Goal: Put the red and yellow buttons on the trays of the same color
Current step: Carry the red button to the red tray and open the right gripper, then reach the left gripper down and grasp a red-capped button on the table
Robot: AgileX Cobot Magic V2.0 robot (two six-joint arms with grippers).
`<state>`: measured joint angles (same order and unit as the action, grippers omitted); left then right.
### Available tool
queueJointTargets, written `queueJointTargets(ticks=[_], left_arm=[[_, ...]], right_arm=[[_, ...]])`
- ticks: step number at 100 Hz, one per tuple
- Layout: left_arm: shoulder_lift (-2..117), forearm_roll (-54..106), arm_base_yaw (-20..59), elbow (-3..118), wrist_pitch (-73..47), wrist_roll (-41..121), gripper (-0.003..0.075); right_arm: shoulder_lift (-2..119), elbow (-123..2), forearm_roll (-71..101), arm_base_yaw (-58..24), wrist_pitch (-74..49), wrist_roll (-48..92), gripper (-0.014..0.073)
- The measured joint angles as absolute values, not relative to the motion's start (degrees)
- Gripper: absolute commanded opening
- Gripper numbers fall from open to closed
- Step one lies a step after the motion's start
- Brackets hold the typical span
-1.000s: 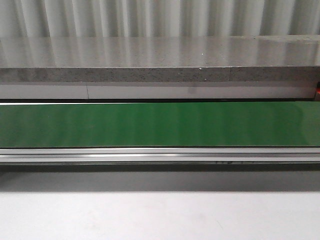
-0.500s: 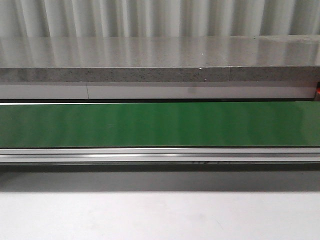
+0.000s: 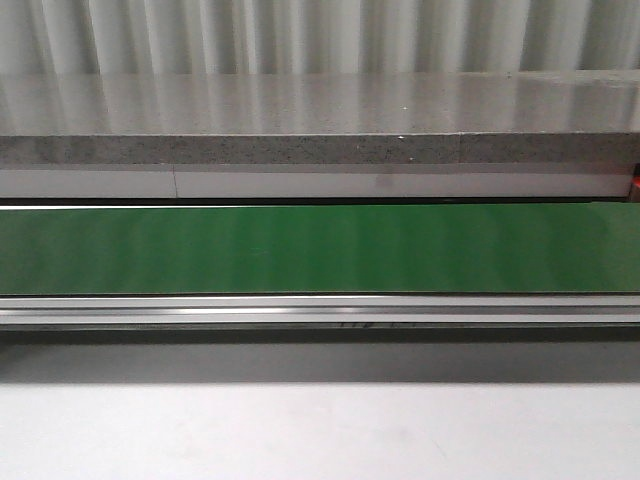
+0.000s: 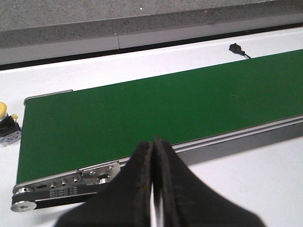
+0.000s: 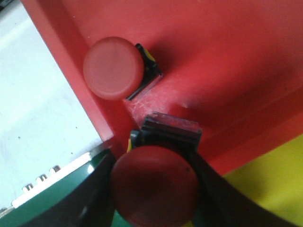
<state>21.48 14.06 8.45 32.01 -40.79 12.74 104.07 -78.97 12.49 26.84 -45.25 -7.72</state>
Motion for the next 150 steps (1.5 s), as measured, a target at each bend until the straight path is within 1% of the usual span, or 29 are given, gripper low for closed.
queueJointTargets(ticks=[22,27,34,39,44,51,58,83,104,111,115,118,130,137,145,150], left_arm=[[21.48,14.06,8.45,32.01,-40.79,12.74,-0.0020],[21.48,14.06,8.45,32.01,-40.79,12.74,-0.0020],[21.48,14.06,8.45,32.01,-40.79,12.74,-0.0020],[21.48,14.06,8.45,32.01,-40.79,12.74,-0.0020],[21.48,14.06,8.45,32.01,-40.79,12.74,-0.0020],[21.48,14.06,8.45,32.01,-40.79,12.74,-0.0020],[21.48,14.06,8.45,32.01,-40.79,12.74,-0.0020],[21.48,14.06,8.45,32.01,-40.79,12.74,-0.0020],[21.48,14.06,8.45,32.01,-40.79,12.74,-0.0020],[21.48,14.06,8.45,32.01,-40.79,12.74,-0.0020],[21.48,14.06,8.45,32.01,-40.79,12.74,-0.0020],[21.48,14.06,8.45,32.01,-40.79,12.74,-0.0020],[21.48,14.06,8.45,32.01,-40.79,12.74,-0.0020],[21.48,14.06,8.45,32.01,-40.79,12.74,-0.0020],[21.48,14.06,8.45,32.01,-40.79,12.74,-0.0020],[21.48,14.06,8.45,32.01,-40.79,12.74,-0.0020]], right_arm=[[108.58,-78.97,15.81,26.84,-43.04,-7.84,0.0071],[109.36,-78.97,15.96,26.84,-42.83,-7.84,0.0090],[110.05,-78.97,16.10,26.84,-42.70,-7.84,0.0167],[110.43,-79.08,16.23,26.84,-42.32,-7.84,0.0246],[110.53,-79.08,16.23,26.84,-42.32,-7.93,0.0349],[110.52,-79.08,16.34,26.84,-42.02,-7.93,0.0456],[110.64,-79.08,16.34,26.84,-41.94,-7.93,0.0512],[109.24,-79.08,15.82,26.89,-42.04,-8.06,0.0507],[100.53,-77.69,15.65,26.89,-42.16,-4.07,0.0507],[97.16,-77.31,15.29,26.68,-42.73,-1.44,0.0475],[95.28,-77.33,15.03,26.16,-43.45,0.36,0.0423],[94.08,-77.33,14.76,25.75,-43.93,1.47,0.0376],[89.51,-77.33,14.36,23.25,-46.25,4.46,0.0128],[87.21,-77.04,14.23,21.58,-47.73,5.34,0.0014],[84.60,-75.93,14.21,19.47,-49.00,5.93,-0.0073],[83.06,-74.84,14.21,18.12,-49.26,6.15,-0.0064]])
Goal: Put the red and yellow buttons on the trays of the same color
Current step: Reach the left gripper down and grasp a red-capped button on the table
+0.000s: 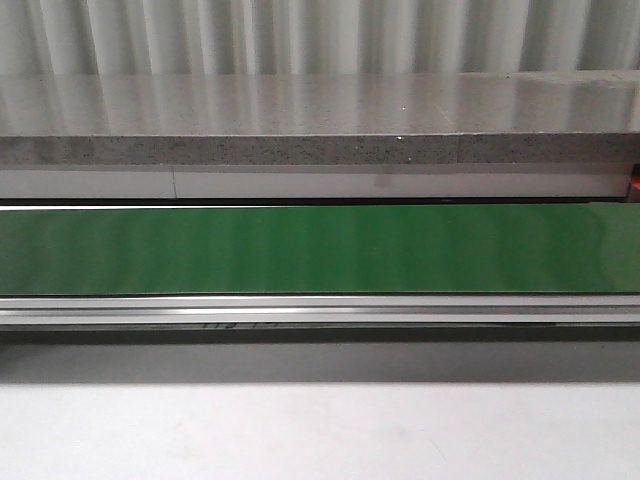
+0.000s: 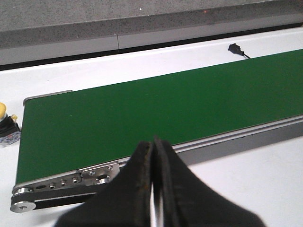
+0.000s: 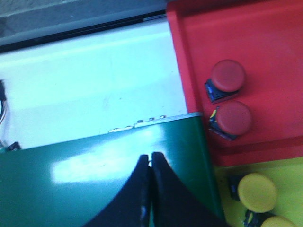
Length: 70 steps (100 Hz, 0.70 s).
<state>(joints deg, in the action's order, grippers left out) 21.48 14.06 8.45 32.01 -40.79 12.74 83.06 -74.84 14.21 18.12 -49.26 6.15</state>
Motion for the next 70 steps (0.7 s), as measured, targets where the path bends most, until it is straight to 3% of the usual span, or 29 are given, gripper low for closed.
queueJointTargets(ticks=[70], left_arm=[[21.48,14.06,8.45,32.01,-40.79,12.74,-0.0020]], right_arm=[[58.43,-47.61,14.11,-0.23,-42.69,8.16,-0.0067]])
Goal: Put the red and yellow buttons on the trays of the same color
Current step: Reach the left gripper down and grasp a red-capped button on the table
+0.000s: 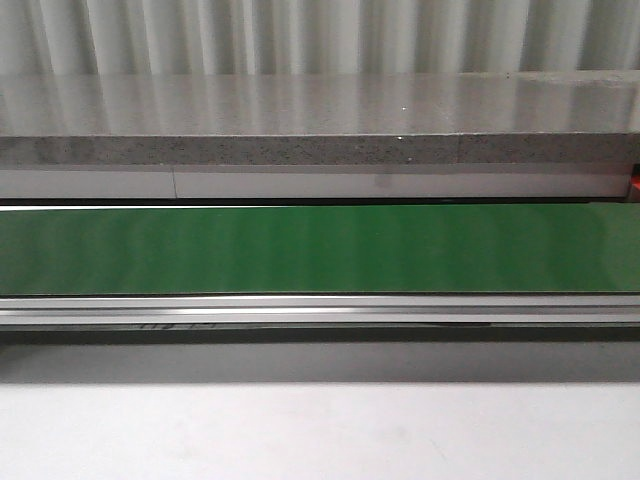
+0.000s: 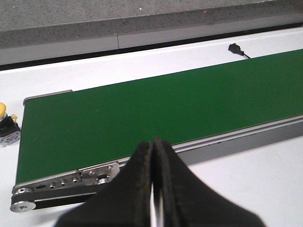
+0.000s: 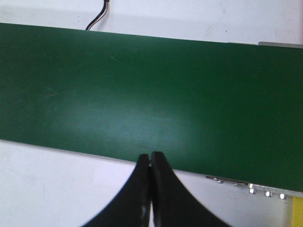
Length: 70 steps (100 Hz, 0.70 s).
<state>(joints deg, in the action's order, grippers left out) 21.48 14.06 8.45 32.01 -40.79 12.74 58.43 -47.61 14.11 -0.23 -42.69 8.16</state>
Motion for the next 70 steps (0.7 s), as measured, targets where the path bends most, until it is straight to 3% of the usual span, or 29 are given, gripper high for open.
queueJointTargets(ticks=[36,70], left_arm=[[21.48,14.10,8.45,32.01,-40.79,12.74,-0.0020],[21.48,14.45,8.45,31.93,-40.69,12.74,-0.0020]], right_arm=[[38.71,-31.54,14.11,-0.72,-38.03,8.29,-0.0067],[19.82,-24.73,14.11,-0.72,-38.16,8.37,-0.0067]])
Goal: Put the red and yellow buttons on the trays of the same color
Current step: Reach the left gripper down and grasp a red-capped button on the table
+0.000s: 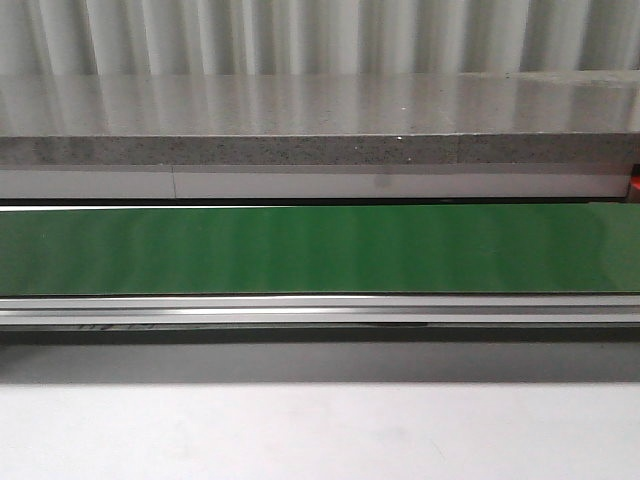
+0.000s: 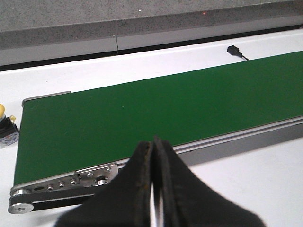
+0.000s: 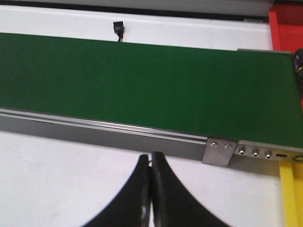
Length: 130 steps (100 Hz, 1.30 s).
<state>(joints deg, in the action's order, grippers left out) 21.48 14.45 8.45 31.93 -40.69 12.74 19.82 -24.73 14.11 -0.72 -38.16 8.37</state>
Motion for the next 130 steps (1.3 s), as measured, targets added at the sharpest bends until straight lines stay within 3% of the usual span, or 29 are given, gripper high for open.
queueJointTargets(ticks=[27,59,69,76,86,93,107,130], left_arm=[[23.98,11.95,8.45,31.89,-39.79,11.85,-0.0020],[36.98,-5.46,8.45,38.73,-40.93,-7.68,-0.0006],[40.86,-8.15,8.45,41.90,-42.87,-10.03,0.0094],[43.45,-8.54,8.45,43.56,-43.96,-10.45,0.0230],[46.58,-8.78,8.45,45.04,-45.14,-11.55,0.0482],[48.73,-8.78,7.96,45.77,-45.55,-12.86,0.0583],[52.62,-7.87,4.39,46.67,-46.13,-13.66,0.0582],[58.22,-3.25,-7.81,48.83,-51.26,-13.15,0.0565]], right_arm=[[17.92,-24.55,14.11,-0.72,-39.11,8.37,-0.0067],[17.92,-24.55,14.11,-0.72,-39.20,8.37,-0.0067],[17.92,-24.55,14.11,-0.72,-39.20,8.37,-0.0067],[17.92,-24.55,14.11,-0.72,-39.20,8.37,-0.0067],[17.92,-24.55,14.11,-0.72,-39.24,8.37,-0.0067],[17.92,-24.55,14.11,-0.72,-39.24,8.37,-0.0067],[17.92,-24.55,14.11,-0.72,-39.24,8.37,-0.0067],[17.92,-24.55,14.11,-0.72,-39.24,8.37,-0.0067]])
